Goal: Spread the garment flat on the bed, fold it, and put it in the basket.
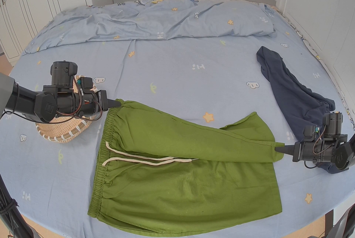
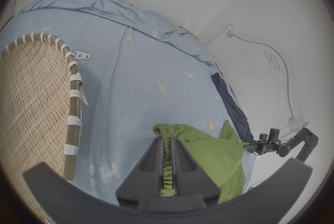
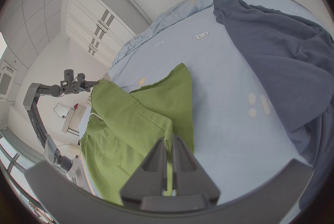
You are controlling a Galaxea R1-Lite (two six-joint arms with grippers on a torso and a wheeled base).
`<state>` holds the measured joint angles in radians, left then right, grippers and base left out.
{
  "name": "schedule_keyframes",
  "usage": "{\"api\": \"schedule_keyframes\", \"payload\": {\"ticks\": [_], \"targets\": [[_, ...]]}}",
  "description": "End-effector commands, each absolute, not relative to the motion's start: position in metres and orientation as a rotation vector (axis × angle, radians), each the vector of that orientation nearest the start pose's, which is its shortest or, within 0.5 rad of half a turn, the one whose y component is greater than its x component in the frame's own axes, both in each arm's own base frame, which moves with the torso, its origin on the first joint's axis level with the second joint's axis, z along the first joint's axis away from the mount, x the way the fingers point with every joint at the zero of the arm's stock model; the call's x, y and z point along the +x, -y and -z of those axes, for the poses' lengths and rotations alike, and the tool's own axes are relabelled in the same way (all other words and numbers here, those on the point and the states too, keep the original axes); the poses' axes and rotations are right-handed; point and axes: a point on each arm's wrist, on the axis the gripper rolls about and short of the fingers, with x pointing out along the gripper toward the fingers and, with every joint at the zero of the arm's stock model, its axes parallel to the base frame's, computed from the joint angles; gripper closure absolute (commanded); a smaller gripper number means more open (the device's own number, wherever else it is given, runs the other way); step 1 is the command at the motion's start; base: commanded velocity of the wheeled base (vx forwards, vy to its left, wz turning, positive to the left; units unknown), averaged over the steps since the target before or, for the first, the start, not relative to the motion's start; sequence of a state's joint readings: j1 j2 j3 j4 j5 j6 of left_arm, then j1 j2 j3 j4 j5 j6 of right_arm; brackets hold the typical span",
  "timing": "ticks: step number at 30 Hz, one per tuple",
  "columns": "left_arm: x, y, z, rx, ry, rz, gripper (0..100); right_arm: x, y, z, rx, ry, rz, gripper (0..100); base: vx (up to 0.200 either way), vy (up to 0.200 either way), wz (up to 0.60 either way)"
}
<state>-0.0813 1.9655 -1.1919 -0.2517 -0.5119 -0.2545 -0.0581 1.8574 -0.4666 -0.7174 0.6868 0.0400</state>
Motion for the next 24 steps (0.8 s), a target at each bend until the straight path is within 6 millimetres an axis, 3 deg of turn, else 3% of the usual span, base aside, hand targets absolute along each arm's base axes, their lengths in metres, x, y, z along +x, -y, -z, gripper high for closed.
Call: {"api": "schedule_keyframes", "payload": {"ticks": [1, 9, 16, 17, 18, 19, 20, 24], "targets": [[0.378, 0.041, -0.158, -0.355, -0.592, 0.509, 100, 0.267, 0.003, -0.070, 0.287, -0.644, -0.585, 100, 0.000, 0.000, 0.00], [0.378, 0.041, -0.158, -0.355, -0.592, 0.509, 100, 0.267, 0.004, -0.072, 0.285, -0.634, -0.584, 100, 0.000, 0.000, 0.00], [0.368, 0.044, -0.160, -0.356, -0.602, 0.516, 100, 0.242, -0.011, -0.122, 0.272, -0.512, -0.627, 100, 0.000, 0.000, 0.00], [0.368, 0.044, -0.160, -0.356, -0.602, 0.516, 100, 0.242, -0.011, -0.122, 0.272, -0.512, -0.627, 100, 0.000, 0.000, 0.00], [0.362, 0.041, -0.163, -0.358, -0.596, 0.510, 100, 0.231, -0.019, -0.142, 0.273, -0.483, -0.656, 100, 0.000, 0.000, 0.00], [0.362, 0.041, -0.163, -0.357, -0.596, 0.511, 100, 0.230, -0.019, -0.143, 0.272, -0.479, -0.657, 100, 0.000, 0.000, 0.00], [0.360, 0.039, -0.165, -0.361, -0.594, 0.506, 100, 0.220, -0.026, -0.161, 0.283, -0.457, -0.682, 100, 0.000, 0.000, 0.00], [0.357, 0.036, -0.171, -0.360, -0.577, 0.500, 100, 0.203, -0.040, -0.191, 0.273, -0.449, -0.708, 100, 0.000, 0.000, 0.00]]}}
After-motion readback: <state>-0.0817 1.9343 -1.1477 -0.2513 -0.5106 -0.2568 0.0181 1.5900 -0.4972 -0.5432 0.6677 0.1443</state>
